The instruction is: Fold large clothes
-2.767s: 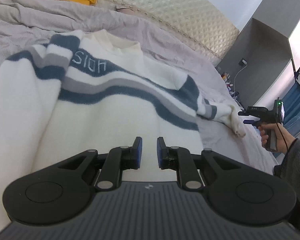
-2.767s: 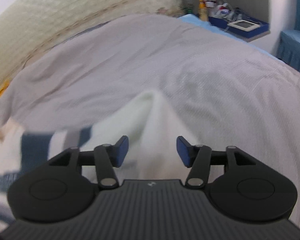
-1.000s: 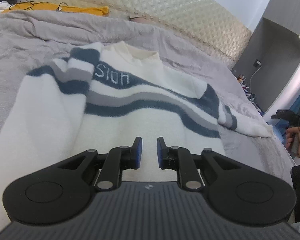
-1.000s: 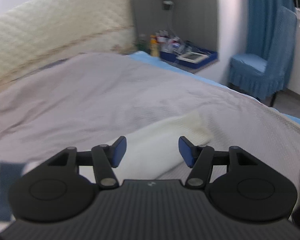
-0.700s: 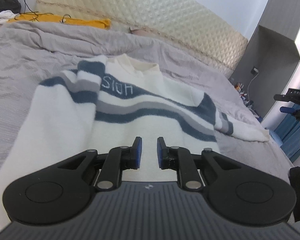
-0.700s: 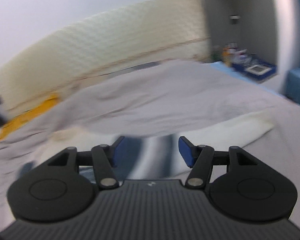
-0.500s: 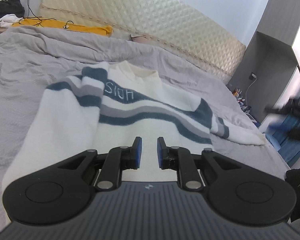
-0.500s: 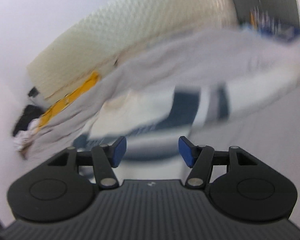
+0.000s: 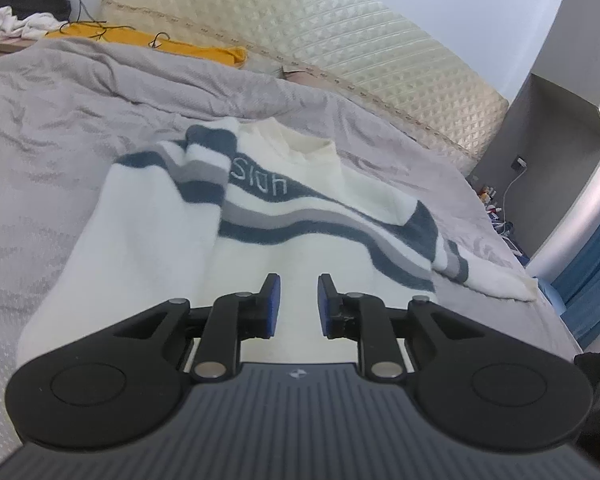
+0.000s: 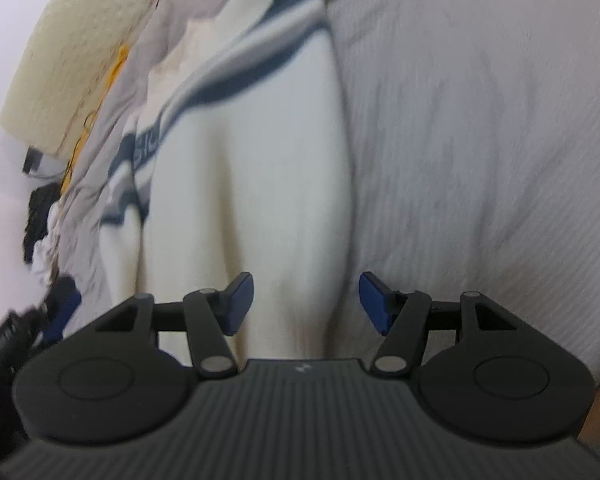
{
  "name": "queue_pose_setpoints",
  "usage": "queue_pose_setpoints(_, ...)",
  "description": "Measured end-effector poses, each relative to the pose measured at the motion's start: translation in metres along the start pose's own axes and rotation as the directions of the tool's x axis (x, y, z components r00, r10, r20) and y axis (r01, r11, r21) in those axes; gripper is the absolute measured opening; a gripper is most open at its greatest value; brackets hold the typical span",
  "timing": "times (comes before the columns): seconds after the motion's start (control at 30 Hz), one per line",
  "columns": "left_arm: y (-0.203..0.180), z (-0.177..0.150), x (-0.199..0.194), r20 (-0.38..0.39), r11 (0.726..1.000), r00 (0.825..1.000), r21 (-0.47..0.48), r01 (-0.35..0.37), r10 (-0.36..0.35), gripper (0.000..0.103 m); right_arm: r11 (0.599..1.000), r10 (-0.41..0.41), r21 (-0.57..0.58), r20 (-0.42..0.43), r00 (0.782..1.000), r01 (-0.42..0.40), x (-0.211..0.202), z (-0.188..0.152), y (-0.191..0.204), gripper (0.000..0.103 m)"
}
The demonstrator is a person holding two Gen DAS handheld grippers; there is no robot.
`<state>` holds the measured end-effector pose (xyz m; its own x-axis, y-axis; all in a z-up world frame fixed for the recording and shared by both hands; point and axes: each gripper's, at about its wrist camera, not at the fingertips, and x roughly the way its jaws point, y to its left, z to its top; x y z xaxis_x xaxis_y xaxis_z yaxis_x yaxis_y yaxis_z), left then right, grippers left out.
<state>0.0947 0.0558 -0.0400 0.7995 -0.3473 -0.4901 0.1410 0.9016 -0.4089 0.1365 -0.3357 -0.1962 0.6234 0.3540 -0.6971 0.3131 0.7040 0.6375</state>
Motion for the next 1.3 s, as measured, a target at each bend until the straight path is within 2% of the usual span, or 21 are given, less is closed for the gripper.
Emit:
queue_pose_setpoints(0.07, 0.001, 0.000, 0.003, -0.003, 1.000, 1.000, -0.011, 0.001, -0.001, 0.024, 1.000, -0.006, -0.025, -0.003, 1.000, 0.006, 0.006, -0.005, 0.004, 0.060)
queue_pose_setpoints(0.1, 0.001, 0.001, 0.004, -0.004, 1.000, 1.000, -0.015, 0.002, -0.002, 0.024, 0.998, -0.013, -0.053, 0.001, 1.000, 0.013, 0.008, -0.007, 0.007, 0.055)
queue_pose_setpoints(0.17, 0.001, 0.002, 0.006, -0.007, 1.000, 1.000, -0.017, 0.005, -0.005, 0.024, 0.996, -0.040, -0.081, 0.010, 0.999, 0.040, 0.009, -0.007, 0.012, 0.037)
queue_pose_setpoints(0.2, 0.000, 0.002, 0.007, -0.009, 1.000, 1.000, -0.015, 0.006, -0.006, 0.024, 0.996, -0.041, -0.082, 0.015, 0.999, 0.042, 0.006, -0.006, 0.012, 0.022)
queue_pose_setpoints(0.27, -0.001, 0.001, 0.009, -0.013, 1.000, 1.000, -0.007, 0.001, -0.001, 0.024, 0.997, -0.025, -0.076, 0.018, 1.000, 0.026, 0.006, -0.003, 0.012, 0.016)
queue_pose_setpoints(0.43, -0.002, -0.001, 0.013, -0.023, 1.000, 0.999, -0.001, -0.025, 0.025, 0.024, 0.997, -0.013, -0.070, 0.050, 0.999, 0.016, -0.002, -0.001, 0.005, 0.011)
queue_pose_setpoints(0.53, -0.001, -0.001, 0.013, -0.021, 0.999, 0.999, -0.005, -0.036, 0.036, 0.024, 0.996, -0.029, -0.075, 0.115, 0.993, 0.037, -0.014, 0.007, 0.002, 0.011)
queue_pose_setpoints(0.63, 0.000, 0.000, 0.011, -0.013, 0.999, 0.999, -0.010, -0.043, 0.042, 0.024, 0.995, -0.077, -0.054, 0.211, 0.975, 0.090, -0.030, 0.019, -0.006, 0.010)
queue_pose_setpoints(0.7, 0.001, -0.001, 0.011, -0.014, 0.999, 0.999, -0.013, -0.044, 0.043, 0.024, 0.990, -0.122, -0.036, 0.266, 0.956, 0.137, -0.038, 0.028, -0.013, 0.010)
queue_pose_setpoints(0.77, 0.001, -0.001, 0.011, -0.016, 0.999, 0.999, -0.010, -0.046, 0.046, 0.024, 0.984, -0.162, -0.021, 0.275, 0.948, 0.174, -0.036, 0.032, -0.019, 0.010)
queue_pose_setpoints(0.9, 0.002, -0.001, 0.012, -0.023, 0.999, 0.999, -0.012, -0.050, 0.049, 0.024, 0.978, -0.205, 0.004, 0.232, 0.951, 0.209, -0.025, 0.031, -0.027, 0.010)
queue_pose_setpoints(1.03, 0.002, 0.000, 0.012, -0.020, 0.999, 0.999, -0.006, -0.047, 0.046, 0.024, 0.971, -0.226, -0.021, 0.232, 0.946, 0.238, -0.027, 0.027, -0.011, 0.014)
queue_pose_setpoints(1.07, 0.002, 0.001, 0.011, -0.017, 0.999, 0.999, 0.002, -0.044, 0.044, 0.024, 0.970, -0.229, -0.022, 0.236, 0.944, 0.241, -0.030, 0.025, -0.008, 0.017)
queue_pose_setpoints(1.1, 0.000, 0.003, 0.010, -0.010, 0.999, 0.999, 0.015, -0.047, 0.047, 0.024, 0.966, -0.246, -0.023, 0.252, 0.936, 0.259, -0.031, 0.024, -0.002, 0.026)
queue_pose_setpoints(1.13, -0.002, 0.004, 0.008, -0.002, 0.998, 0.999, 0.035, -0.050, 0.050, 0.024, 0.957, -0.270, -0.030, 0.278, 0.922, 0.289, -0.035, 0.020, 0.005, 0.044)
queue_pose_setpoints(1.2, -0.006, 0.008, 0.003, 0.010, 0.997, 0.999, 0.072, -0.039, 0.039, 0.024, 0.947, -0.278, -0.067, 0.311, 0.909, 0.313, -0.046, 0.014, 0.017, 0.057)
queue_pose_setpoints(1.3, -0.006, 0.012, -0.005, 0.030, 0.996, 0.999, 0.083, -0.023, 0.021, 0.024, 0.960, -0.222, -0.097, 0.314, 0.923, 0.264, -0.058, 0.010, 0.042, 0.057)
